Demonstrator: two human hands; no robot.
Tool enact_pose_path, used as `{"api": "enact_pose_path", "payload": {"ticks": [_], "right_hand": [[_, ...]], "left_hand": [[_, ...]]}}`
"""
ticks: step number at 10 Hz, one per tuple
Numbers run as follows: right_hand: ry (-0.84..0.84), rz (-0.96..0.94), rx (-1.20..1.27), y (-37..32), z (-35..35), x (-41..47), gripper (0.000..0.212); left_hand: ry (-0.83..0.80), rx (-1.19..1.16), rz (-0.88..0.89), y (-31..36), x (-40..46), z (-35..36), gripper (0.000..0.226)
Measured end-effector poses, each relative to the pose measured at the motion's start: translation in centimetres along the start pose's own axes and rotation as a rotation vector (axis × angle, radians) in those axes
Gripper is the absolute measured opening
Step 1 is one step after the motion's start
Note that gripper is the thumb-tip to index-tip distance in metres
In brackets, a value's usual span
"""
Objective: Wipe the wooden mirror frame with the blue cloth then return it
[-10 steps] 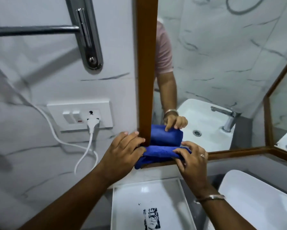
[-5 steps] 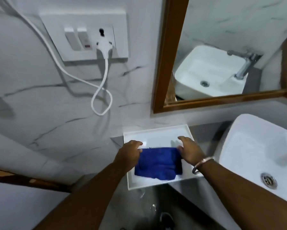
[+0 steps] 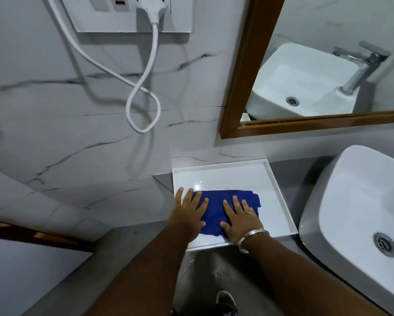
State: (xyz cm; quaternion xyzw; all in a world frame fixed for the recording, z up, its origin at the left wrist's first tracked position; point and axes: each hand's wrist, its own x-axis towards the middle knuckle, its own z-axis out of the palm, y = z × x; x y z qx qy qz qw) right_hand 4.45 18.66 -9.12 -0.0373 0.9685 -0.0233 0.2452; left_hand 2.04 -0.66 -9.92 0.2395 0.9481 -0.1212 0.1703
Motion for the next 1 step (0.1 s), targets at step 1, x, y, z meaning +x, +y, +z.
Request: {"api": "enact_pose_path", "payload": {"ticks": [1], "right_hand": [[0.098, -0.018, 0.000, 0.35, -2.35, -1.77, 0.073]], "left_hand": [[0.142, -0.113, -0.146, -1.03, -1.95, -2.63, 0.090]]}}
